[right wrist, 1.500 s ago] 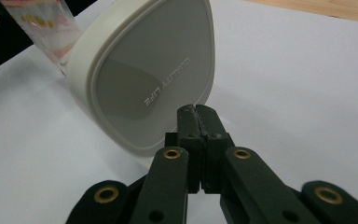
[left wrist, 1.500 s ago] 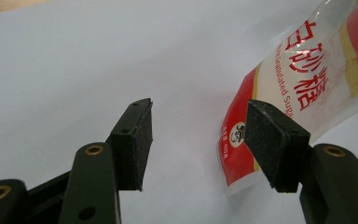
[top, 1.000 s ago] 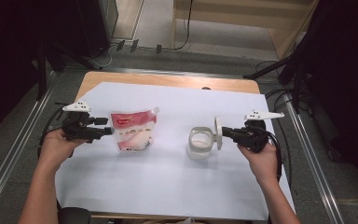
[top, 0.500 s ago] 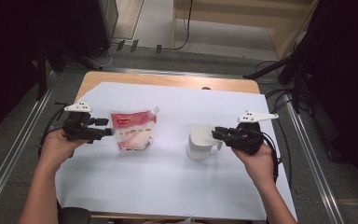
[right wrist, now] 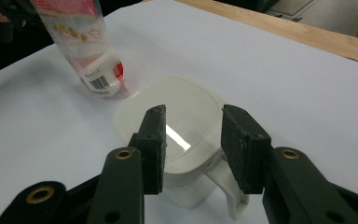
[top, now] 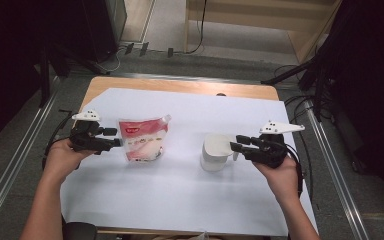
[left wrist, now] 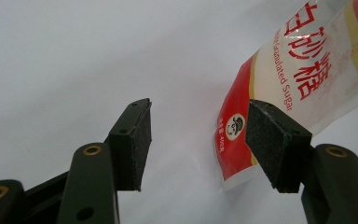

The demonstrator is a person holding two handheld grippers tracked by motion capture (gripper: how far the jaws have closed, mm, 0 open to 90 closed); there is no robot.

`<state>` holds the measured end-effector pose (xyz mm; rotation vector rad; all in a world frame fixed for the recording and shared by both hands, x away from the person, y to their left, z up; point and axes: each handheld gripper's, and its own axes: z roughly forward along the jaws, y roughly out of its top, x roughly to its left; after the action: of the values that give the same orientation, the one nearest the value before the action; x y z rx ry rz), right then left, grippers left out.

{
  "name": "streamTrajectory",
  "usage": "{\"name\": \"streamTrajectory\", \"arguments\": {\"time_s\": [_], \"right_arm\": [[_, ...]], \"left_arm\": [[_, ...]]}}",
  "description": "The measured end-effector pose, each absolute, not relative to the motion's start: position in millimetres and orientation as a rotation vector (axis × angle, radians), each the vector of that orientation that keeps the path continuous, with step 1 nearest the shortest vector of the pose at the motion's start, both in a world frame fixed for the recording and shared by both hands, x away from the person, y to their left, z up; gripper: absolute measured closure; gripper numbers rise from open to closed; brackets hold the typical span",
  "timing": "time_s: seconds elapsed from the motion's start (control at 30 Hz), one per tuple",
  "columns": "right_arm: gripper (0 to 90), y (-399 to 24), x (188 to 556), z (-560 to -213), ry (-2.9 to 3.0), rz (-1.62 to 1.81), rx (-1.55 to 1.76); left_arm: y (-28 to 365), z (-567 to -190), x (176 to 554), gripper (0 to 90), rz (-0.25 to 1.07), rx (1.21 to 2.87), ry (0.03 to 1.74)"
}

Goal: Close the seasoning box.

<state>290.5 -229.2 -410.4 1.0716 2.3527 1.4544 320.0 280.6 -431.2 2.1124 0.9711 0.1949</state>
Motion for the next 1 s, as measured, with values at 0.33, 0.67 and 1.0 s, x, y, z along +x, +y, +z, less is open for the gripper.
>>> {"name": "streamTrajectory", "arguments": {"time_s": [0.33,0.67,1.0], "right_arm": [[60.6,-243.8,288.8,-410.3,2.31,1.463,1.1],[53.6,-265.8,288.9,-419.4,2.258,1.449,1.146],[47.5,-284.6,287.2,-429.8,2.219,1.417,1.176]], "left_arm": [[282.7,-431.0,319.4,42.2,0.195,2.106,0.974],[284.3,-431.9,318.8,41.7,0.199,2.108,0.981],[286.1,-431.9,317.6,41.5,0.203,2.093,0.991]]}}
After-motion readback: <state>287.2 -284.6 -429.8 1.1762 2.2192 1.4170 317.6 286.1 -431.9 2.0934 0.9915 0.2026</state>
